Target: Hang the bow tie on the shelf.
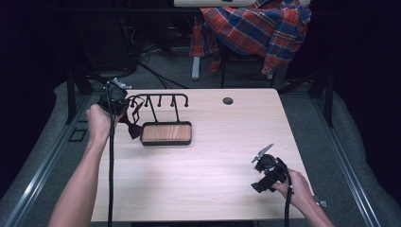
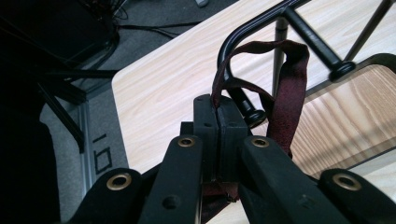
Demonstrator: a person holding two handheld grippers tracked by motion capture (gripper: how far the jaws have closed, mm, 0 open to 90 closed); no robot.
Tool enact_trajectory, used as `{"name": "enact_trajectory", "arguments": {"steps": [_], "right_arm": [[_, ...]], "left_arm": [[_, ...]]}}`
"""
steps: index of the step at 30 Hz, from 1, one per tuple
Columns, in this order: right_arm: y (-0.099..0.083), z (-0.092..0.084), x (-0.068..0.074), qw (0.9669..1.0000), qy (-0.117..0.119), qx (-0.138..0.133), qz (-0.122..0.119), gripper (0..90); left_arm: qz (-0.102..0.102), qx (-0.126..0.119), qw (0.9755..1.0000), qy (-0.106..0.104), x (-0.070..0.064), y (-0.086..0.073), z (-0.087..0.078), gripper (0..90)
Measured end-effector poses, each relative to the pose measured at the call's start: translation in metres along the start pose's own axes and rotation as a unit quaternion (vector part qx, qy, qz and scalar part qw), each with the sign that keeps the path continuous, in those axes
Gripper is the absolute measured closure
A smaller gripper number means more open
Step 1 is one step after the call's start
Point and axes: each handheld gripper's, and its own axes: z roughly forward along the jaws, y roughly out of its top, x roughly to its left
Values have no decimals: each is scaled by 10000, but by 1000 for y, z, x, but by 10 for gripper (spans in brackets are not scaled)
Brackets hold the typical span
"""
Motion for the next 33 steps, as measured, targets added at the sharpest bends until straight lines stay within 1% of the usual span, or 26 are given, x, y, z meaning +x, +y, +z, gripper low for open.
{"name": "enact_trajectory", "arguments": {"steps": [2,3,5,7,11,15,19,20,26,27,28,33], "right_arm": [[0,0,0,10000,-21,34,-9,138],[0,0,-1,9999,-41,96,-51,138],[0,0,-1,10000,-22,91,-34,138],[0,-1,0,9999,-63,92,-44,139],[0,-1,0,9999,-58,106,-47,138],[0,-1,-1,10000,-21,74,-17,138],[0,-1,0,9999,-55,107,-50,138],[0,0,0,10000,-6,88,-40,139],[0,0,0,10000,-9,81,-40,138],[1,0,0,9999,-35,138,-81,138],[0,0,0,9999,-1,114,-64,138],[0,0,-1,9999,-35,117,-53,138]], "left_arm": [[-22,33,10000,10,0,-1,3,888],[-54,53,10000,8,1,-2,5,887],[-52,64,10000,-2,1,-3,6,887],[-62,84,9999,-2,2,-3,8,887],[-202,37,9998,-73,4,-6,12,887],[-283,37,9996,-86,5,-9,16,887],[-375,22,9992,-137,5,-13,21,886],[-366,10,9993,-113,4,-14,23,885],[-368,-82,9993,-47,1,-15,28,883],[-370,-98,9993,-17,1,-15,28,883],[-374,-117,9992,-5,1,-15,29,883],[-405,-176,9990,58,-2,-14,33,881]]}}
